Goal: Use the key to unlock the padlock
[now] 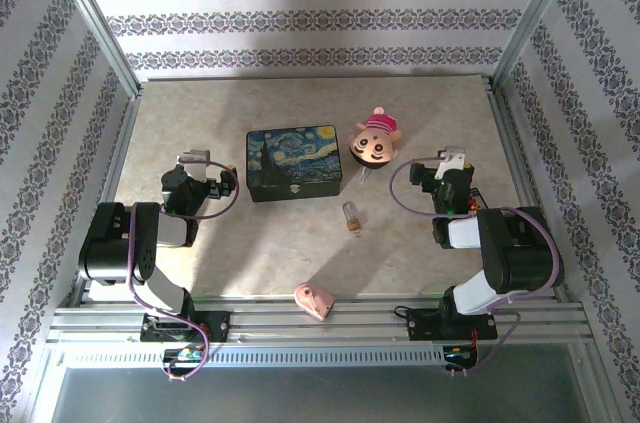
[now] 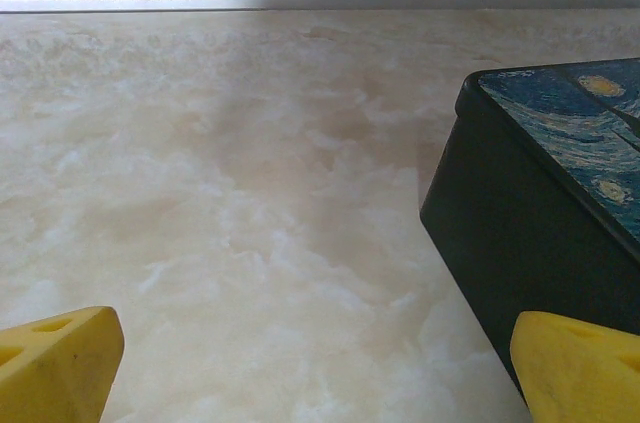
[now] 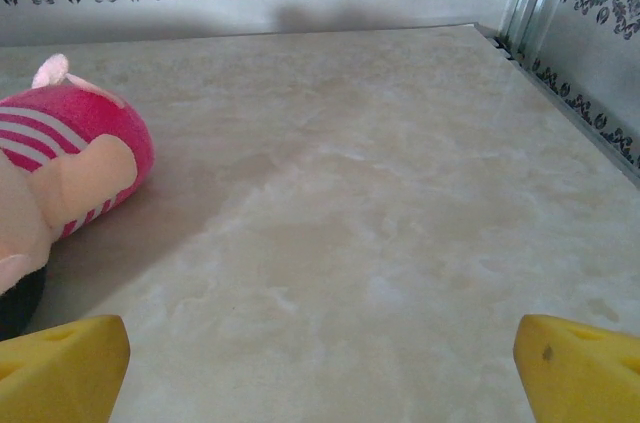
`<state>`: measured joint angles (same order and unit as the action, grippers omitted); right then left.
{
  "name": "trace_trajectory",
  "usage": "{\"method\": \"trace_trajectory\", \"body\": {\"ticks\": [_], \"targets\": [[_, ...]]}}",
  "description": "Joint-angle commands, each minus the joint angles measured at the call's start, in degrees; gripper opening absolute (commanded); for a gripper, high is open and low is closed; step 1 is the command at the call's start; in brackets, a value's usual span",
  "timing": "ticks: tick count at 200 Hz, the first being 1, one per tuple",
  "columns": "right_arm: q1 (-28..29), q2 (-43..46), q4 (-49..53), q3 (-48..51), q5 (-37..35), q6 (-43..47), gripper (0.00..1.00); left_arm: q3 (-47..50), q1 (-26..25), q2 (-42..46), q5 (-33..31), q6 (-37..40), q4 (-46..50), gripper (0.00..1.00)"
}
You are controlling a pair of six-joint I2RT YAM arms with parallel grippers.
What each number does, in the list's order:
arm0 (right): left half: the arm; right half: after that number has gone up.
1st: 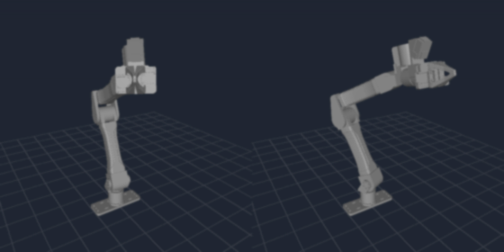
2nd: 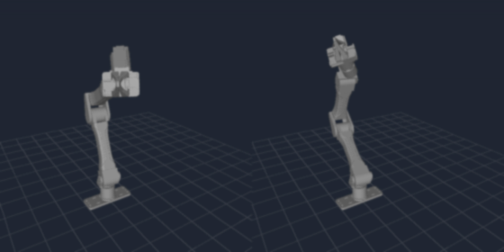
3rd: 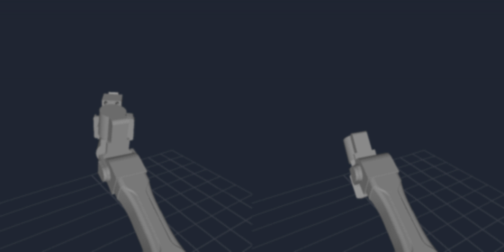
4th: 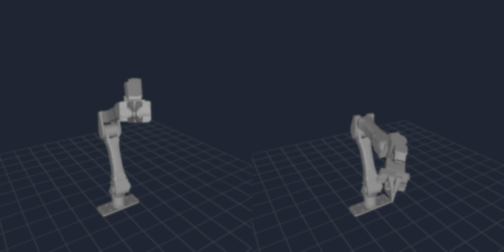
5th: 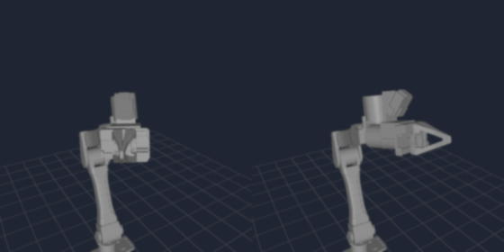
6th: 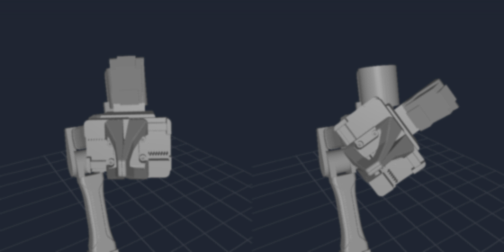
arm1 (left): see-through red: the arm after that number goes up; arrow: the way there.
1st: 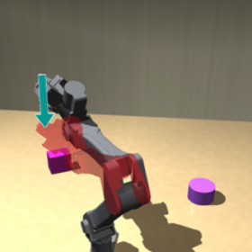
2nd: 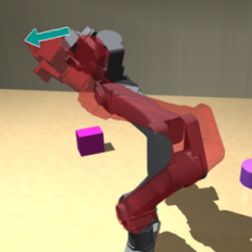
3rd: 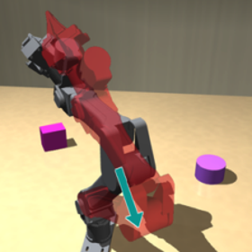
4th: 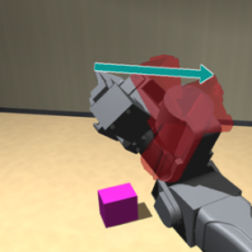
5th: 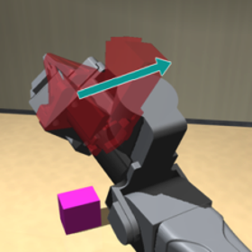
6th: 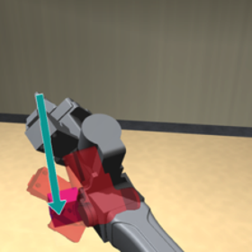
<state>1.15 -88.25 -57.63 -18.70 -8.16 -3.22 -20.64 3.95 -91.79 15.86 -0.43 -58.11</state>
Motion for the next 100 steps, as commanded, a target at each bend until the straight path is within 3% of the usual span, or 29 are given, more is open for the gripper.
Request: {"method": "trace_trajectory", "body": {"ticks": [1, 100], "targets": [[0.25, 0.4, -0.29, -0.53, -0.95, -0.56, 0.98, -0.01, 0.72, 0.29, 0.37, 0.03, 0.18, 0.99], [0.26, 0.44, -0.29, -0.54, -0.89, -0.59, 0.98, 0.08, 0.63, 0.29, 0.16, 0.01, 0.02, 0.99]]}}
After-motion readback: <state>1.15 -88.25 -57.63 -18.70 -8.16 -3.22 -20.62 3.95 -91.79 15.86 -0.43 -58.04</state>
